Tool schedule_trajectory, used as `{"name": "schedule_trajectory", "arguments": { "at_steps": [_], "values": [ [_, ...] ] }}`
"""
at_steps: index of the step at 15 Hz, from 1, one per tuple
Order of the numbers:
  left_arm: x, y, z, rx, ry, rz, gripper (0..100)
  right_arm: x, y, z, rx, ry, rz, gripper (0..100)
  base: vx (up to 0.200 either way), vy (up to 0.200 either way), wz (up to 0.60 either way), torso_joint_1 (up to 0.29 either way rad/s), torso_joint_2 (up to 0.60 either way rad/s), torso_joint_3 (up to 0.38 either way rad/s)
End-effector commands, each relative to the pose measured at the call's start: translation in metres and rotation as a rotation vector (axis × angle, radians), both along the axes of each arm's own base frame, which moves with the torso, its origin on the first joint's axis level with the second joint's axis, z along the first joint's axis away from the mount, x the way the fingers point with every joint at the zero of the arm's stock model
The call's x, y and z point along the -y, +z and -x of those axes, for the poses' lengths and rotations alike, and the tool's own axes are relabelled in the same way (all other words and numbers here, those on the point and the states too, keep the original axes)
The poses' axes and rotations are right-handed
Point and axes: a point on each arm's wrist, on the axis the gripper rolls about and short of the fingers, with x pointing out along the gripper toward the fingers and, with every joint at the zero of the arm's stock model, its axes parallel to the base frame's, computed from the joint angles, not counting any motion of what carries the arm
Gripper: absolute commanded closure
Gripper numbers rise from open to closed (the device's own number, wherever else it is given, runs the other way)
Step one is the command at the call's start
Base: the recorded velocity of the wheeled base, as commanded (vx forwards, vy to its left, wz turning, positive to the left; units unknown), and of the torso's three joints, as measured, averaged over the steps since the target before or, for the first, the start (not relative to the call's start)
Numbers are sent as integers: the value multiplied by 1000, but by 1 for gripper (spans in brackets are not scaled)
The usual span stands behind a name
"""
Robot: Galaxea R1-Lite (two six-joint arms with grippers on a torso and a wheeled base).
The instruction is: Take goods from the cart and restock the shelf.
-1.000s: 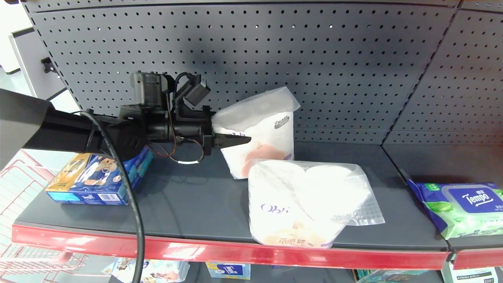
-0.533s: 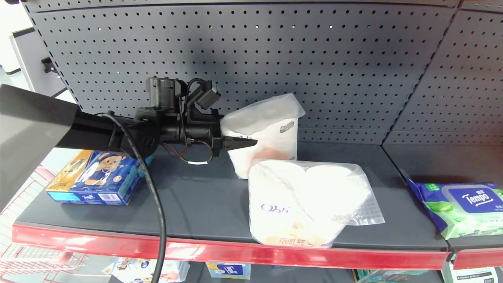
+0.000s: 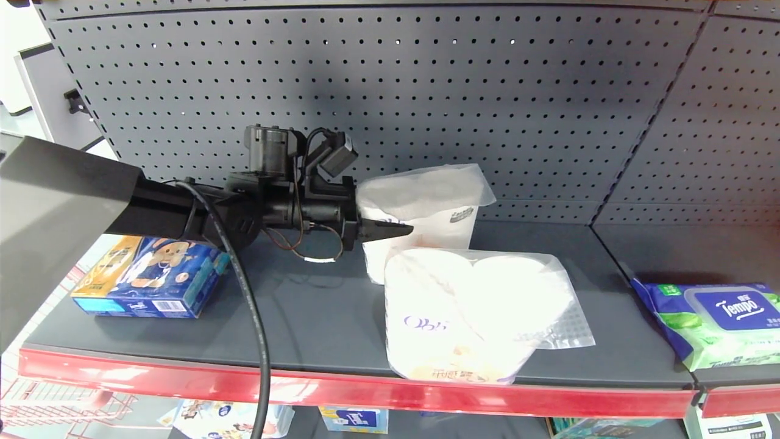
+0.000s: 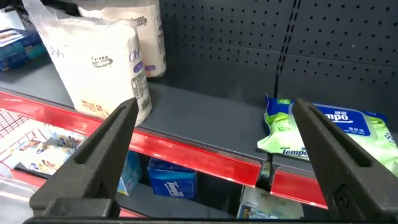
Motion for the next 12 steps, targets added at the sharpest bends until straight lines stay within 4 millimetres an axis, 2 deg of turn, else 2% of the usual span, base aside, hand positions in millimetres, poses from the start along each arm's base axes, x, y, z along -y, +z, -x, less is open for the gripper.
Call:
{"name": "schedule_trajectory", "arguments": {
  "at_steps": [1, 7, 8, 12],
  "values": [
    [4, -2, 0, -6, -7, -2, 100, 0, -1, -1, -8, 0, 0, 0, 0, 0, 0, 0, 0, 0],
    [8, -1, -3, -8, -8, -3, 100, 0, -2, -1, -11, -2, 0, 0, 0, 0, 0, 0, 0, 0],
    [9, -1, -2, -10, -12, -3, 0, 0, -3, -2, -14, -3, 0, 0, 0, 0, 0, 0, 0, 0],
    [6, 3, 1, -17, 3, -6, 0, 0, -4, -2, -14, -8, 1, 0, 0, 0, 0, 0, 0, 0]
  ]
}}
